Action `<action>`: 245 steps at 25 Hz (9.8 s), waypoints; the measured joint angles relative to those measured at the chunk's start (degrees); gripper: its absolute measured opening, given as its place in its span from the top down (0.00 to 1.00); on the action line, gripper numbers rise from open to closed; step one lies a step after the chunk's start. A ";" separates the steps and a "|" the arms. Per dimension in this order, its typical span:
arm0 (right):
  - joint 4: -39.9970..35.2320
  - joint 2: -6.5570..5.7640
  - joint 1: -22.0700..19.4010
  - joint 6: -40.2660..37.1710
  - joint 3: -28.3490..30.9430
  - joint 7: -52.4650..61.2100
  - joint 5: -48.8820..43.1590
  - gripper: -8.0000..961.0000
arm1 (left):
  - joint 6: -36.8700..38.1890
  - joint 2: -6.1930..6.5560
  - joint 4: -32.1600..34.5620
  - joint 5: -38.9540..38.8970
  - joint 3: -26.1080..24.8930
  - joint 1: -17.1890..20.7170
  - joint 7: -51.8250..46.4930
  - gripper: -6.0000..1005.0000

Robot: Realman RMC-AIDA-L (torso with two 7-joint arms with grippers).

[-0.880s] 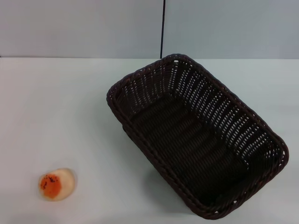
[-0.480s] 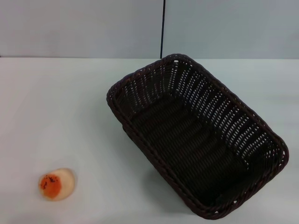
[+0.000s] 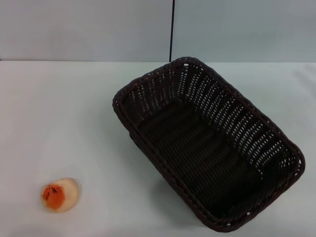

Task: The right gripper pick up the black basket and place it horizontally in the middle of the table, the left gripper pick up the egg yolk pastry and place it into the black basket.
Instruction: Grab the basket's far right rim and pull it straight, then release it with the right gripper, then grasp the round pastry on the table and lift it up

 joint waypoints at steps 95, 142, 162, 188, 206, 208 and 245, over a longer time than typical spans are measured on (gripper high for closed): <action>14.92 -7.20 22.83 -14.10 -16.06 8.29 -20.81 0.80 | -4.26 -0.17 -0.61 0.94 0.44 -1.32 0.70 0.49; 14.53 -6.40 21.57 -15.06 -20.93 -22.61 -14.16 0.80 | -2.47 -0.26 -4.00 1.03 4.17 -1.53 0.36 0.49; 14.22 -7.13 23.48 -17.08 -21.74 -24.16 -17.73 0.80 | -2.78 -0.36 -5.01 1.03 7.78 -1.36 0.44 0.49; 13.73 -5.53 23.90 -7.35 -21.57 -23.63 -21.07 0.74 | -2.34 -0.36 -5.71 1.03 9.27 -0.51 0.10 0.49; 18.90 0.99 9.60 11.60 -8.33 -35.90 15.98 0.54 | -1.79 0.31 3.74 1.07 24.11 -1.10 -2.74 0.49; 20.20 1.65 7.81 11.52 -7.64 -36.47 19.77 0.54 | -1.81 0.32 4.76 1.07 25.43 -1.14 -3.22 0.49; 36.47 3.15 -3.49 10.68 -0.05 -39.39 40.25 0.54 | -13.18 1.29 20.31 26.50 49.45 -1.64 -9.29 0.23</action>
